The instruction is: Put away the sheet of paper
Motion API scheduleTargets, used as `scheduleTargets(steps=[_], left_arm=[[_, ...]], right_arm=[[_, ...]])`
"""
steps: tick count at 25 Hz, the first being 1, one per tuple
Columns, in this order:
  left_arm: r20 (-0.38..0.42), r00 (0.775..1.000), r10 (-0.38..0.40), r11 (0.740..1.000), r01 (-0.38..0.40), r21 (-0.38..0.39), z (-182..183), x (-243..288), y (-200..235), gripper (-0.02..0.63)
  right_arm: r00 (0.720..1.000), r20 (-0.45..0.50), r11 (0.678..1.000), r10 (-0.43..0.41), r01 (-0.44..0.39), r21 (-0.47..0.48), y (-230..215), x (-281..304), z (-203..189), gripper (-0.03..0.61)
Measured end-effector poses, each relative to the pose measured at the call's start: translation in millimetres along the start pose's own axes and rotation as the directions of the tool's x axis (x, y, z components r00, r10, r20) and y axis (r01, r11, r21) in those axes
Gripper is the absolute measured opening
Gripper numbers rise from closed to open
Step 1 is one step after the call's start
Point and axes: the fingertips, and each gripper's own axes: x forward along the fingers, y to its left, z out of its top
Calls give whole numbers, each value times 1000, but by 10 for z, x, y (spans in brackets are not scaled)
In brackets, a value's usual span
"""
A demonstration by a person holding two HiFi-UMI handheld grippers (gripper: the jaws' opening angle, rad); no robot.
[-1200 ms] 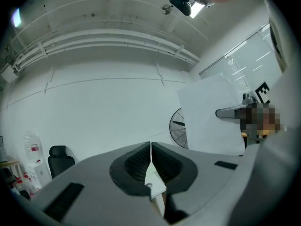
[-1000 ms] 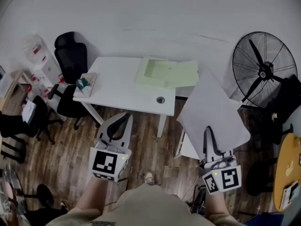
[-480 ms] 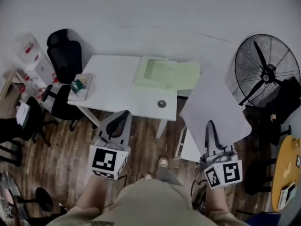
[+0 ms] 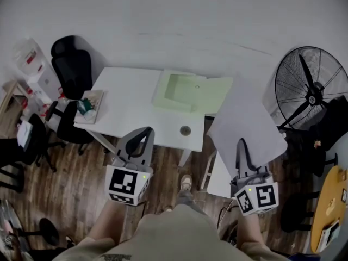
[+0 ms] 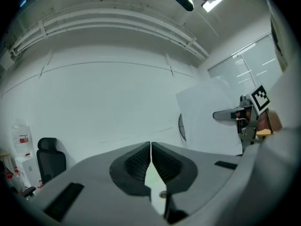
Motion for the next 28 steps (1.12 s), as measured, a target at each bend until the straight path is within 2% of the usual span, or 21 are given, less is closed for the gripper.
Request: scheduleTargets(steps=[16,28], left_arm=[[-87,996,17,999,-15,32,-109,1586,230,25],[-195,979,65,998,-61,29,-515,2353,467,25]], right_arm=[[995,-68,995,68,-63,73,-1009,1469,-449,23],[965,-198,982,173,-152,116,-1372,2503,-1174,23]])
